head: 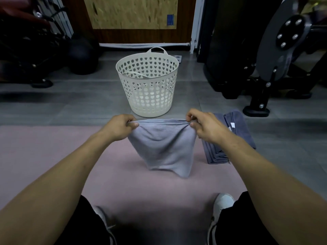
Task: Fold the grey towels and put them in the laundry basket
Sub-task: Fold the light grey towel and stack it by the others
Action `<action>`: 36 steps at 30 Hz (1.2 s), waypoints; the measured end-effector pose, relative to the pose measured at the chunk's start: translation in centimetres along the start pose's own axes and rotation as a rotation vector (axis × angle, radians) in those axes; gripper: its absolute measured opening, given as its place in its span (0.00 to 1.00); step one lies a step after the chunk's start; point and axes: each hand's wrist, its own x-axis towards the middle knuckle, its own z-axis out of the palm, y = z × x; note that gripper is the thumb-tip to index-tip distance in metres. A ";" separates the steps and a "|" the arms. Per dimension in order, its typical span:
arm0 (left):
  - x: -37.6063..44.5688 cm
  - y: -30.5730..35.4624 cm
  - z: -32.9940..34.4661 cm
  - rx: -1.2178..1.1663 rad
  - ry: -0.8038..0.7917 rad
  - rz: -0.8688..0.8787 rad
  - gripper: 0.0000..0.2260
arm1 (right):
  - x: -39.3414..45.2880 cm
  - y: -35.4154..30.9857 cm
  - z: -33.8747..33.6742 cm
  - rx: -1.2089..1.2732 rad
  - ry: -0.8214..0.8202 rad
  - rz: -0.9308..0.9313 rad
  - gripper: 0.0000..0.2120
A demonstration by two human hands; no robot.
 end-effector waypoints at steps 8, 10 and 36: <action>-1.0 0.9 0.2 0.000 0.070 0.085 0.08 | -1.0 0.6 0.0 -0.108 -0.049 0.021 0.10; -1.2 1.2 0.2 0.004 0.088 0.104 0.08 | -1.4 1.0 -0.2 -0.189 -0.083 0.035 0.10; 4.5 1.8 4.0 -0.061 0.146 -0.095 0.11 | 2.4 2.5 2.3 0.152 0.127 0.579 0.08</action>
